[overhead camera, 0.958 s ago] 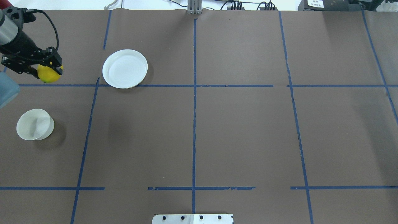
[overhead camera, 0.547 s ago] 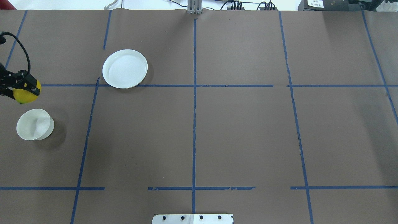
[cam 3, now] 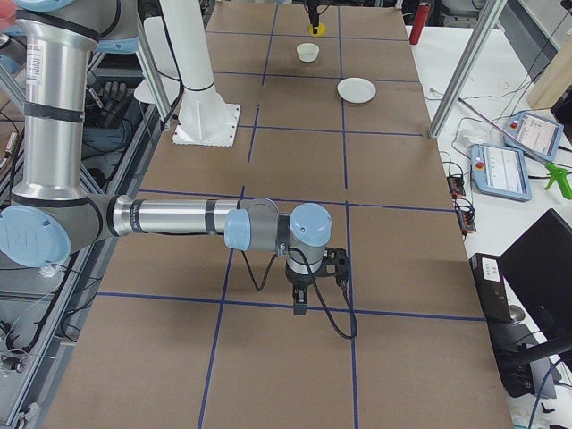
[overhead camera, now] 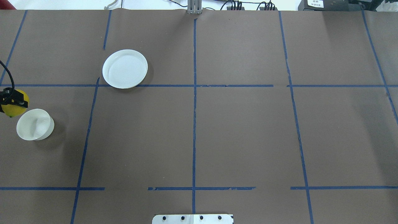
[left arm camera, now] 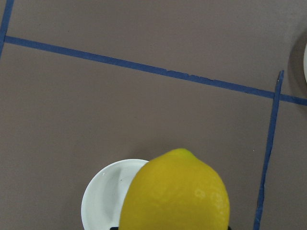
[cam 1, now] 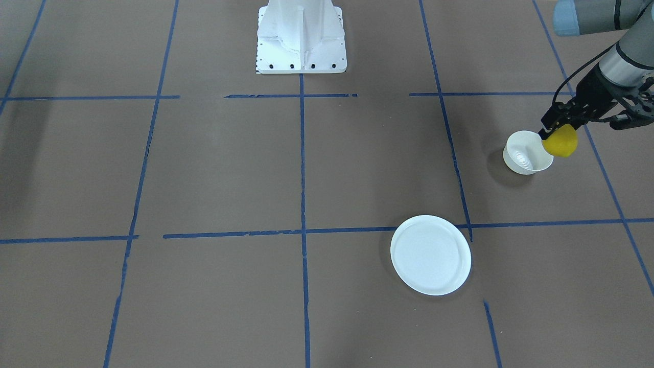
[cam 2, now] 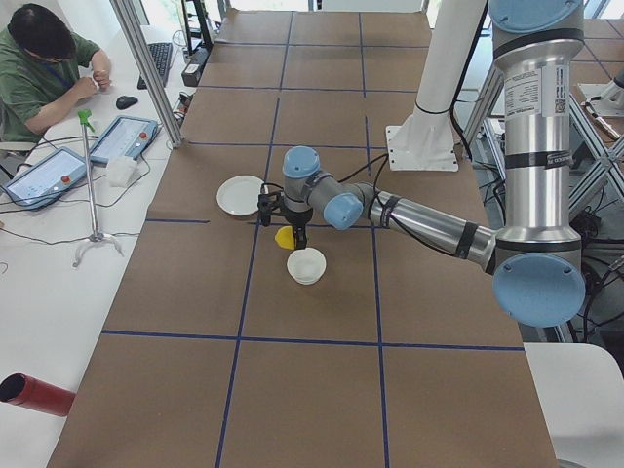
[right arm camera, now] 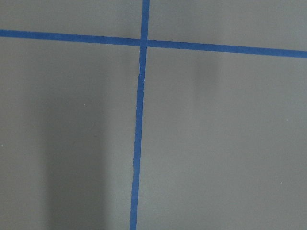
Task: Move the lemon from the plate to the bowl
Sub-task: 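Lower the lemon into the small white bowl with the left gripper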
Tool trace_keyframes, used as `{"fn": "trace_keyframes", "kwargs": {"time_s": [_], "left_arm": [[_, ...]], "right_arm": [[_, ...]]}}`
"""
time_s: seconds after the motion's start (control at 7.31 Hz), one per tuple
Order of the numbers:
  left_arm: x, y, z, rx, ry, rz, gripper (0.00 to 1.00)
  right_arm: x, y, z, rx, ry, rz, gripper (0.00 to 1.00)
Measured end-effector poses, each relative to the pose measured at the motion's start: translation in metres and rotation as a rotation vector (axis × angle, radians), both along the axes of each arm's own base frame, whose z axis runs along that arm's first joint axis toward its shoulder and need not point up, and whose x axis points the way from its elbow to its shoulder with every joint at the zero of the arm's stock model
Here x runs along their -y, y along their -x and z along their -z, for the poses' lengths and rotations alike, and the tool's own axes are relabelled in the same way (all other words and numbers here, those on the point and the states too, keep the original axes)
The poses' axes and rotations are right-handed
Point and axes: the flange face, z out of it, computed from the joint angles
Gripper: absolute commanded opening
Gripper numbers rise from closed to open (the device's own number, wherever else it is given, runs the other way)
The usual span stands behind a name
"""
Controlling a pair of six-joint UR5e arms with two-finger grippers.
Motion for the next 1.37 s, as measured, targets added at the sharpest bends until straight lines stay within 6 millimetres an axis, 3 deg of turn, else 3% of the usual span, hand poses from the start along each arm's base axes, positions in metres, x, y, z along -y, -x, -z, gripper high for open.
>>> {"fn": "trace_keyframes", "kwargs": {"time_s": [0.27, 0.55, 0.82, 0.96, 1.09, 1.23, 1.37], "left_arm": [[-0.009, -0.024, -0.029, -0.021, 0.008, 0.005, 0.13], [-0.014, -0.04, -0.042, -0.012, 0.015, 0.0, 0.14], [-0.017, -0.048, -0.052, 0.0, 0.028, -0.012, 0.22], [-0.018, -0.051, -0.056, 0.004, 0.034, -0.018, 0.39], [-0.019, -0.054, -0.06, 0.009, 0.04, -0.024, 0.68], [-0.02, -0.055, -0.062, 0.011, 0.043, -0.027, 0.87], [-0.02, -0.055, -0.063, 0.013, 0.044, -0.028, 0.95]], "right_arm": [[0.0, 0.0, 0.0, 0.0, 0.0, 0.0, 1.0], [0.0, 0.0, 0.0, 0.0, 0.0, 0.0, 1.0], [0.0, 0.0, 0.0, 0.0, 0.0, 0.0, 1.0], [0.0, 0.0, 0.0, 0.0, 0.0, 0.0, 1.0], [0.0, 0.0, 0.0, 0.0, 0.0, 0.0, 1.0], [0.0, 0.0, 0.0, 0.0, 0.0, 0.0, 1.0], [0.0, 0.0, 0.0, 0.0, 0.0, 0.0, 1.0]]}}
